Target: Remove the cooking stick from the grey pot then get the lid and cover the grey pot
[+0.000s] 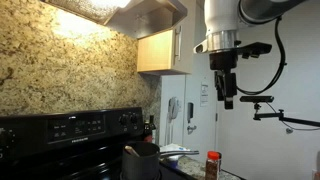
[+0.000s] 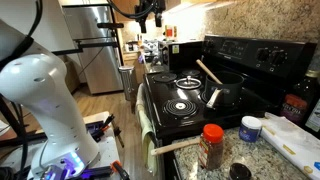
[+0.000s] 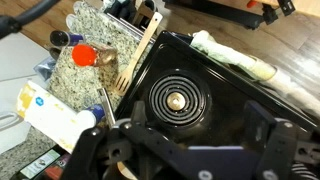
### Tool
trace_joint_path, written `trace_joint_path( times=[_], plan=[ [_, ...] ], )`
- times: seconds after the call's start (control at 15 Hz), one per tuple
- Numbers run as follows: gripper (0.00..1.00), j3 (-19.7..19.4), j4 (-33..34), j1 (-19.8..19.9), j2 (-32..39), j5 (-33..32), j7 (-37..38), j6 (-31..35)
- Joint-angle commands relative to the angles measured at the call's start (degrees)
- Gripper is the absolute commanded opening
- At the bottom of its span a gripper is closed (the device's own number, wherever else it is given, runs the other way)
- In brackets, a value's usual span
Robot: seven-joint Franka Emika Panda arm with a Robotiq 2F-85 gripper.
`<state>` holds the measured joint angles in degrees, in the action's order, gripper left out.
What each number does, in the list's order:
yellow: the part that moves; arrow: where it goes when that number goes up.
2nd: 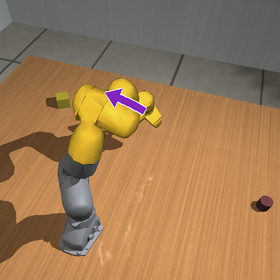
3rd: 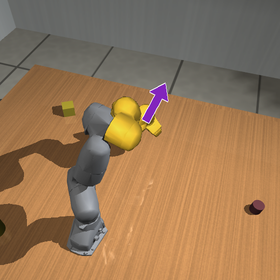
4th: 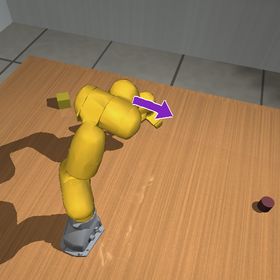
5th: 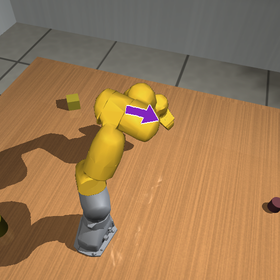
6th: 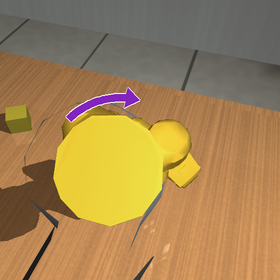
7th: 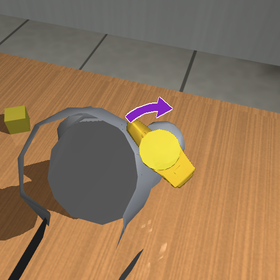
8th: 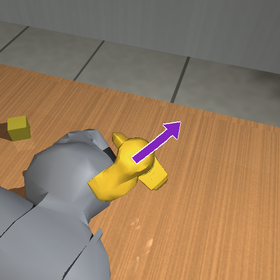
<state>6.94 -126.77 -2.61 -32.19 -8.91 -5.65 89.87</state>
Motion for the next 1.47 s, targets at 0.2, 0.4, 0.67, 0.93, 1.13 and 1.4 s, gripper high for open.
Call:
trace_joint_path(
  times=[0.2, 0.4, 0.67, 0.93, 1.13, 1.4],
  plan=[
    [1.00, -1.0, 4.0, -0.4, 4.4, 2.0, 4.3, -1.7],
    [1.00, -0.8, 9.4, 0.0, 11.2, 5.8, 10.3, -1.7],
    [1.00, 0.1, 18.9, 0.5, 22.9, 9.9, 22.8, 0.4],
    [1.00, -1.1, 26.9, 0.5, 32.8, 10.7, 33.8, 4.8],
    [1.00, -2.1, 26.1, -0.5, 32.9, 9.9, 33.5, 6.1],
    [1.00, -2.5, 27.1, -0.7, 34.5, 10.0, 33.7, 6.2]
  ],
)
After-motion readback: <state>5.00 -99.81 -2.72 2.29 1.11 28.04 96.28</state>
